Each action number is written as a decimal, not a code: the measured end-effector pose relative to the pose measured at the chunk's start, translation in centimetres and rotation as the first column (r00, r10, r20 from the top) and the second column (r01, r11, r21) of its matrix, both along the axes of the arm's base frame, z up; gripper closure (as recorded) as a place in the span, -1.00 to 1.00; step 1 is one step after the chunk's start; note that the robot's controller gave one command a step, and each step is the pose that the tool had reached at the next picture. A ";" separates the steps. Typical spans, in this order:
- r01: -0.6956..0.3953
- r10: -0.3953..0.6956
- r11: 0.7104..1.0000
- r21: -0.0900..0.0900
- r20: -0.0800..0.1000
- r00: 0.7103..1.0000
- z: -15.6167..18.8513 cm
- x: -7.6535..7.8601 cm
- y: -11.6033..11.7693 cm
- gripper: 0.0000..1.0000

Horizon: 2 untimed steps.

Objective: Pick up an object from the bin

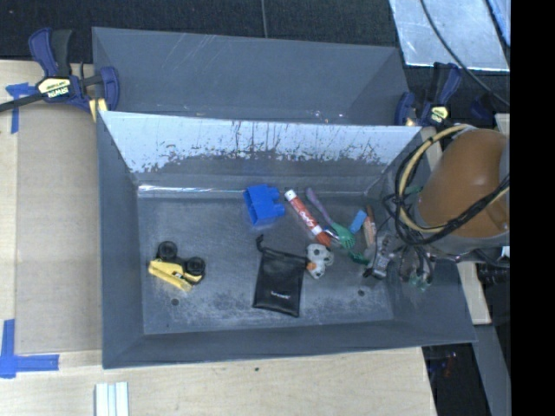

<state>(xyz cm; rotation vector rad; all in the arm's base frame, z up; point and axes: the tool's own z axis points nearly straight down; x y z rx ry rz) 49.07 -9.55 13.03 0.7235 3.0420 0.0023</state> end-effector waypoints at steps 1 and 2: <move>-0.002 0.002 1.000 -0.001 0.004 1.000 0.8 0.1 0.0 1.00; -0.003 0.003 1.000 0.000 -0.002 1.000 1.9 0.0 0.0 1.00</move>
Offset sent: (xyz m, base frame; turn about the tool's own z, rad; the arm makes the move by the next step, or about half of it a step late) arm 0.0010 -0.0003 0.0508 -0.0012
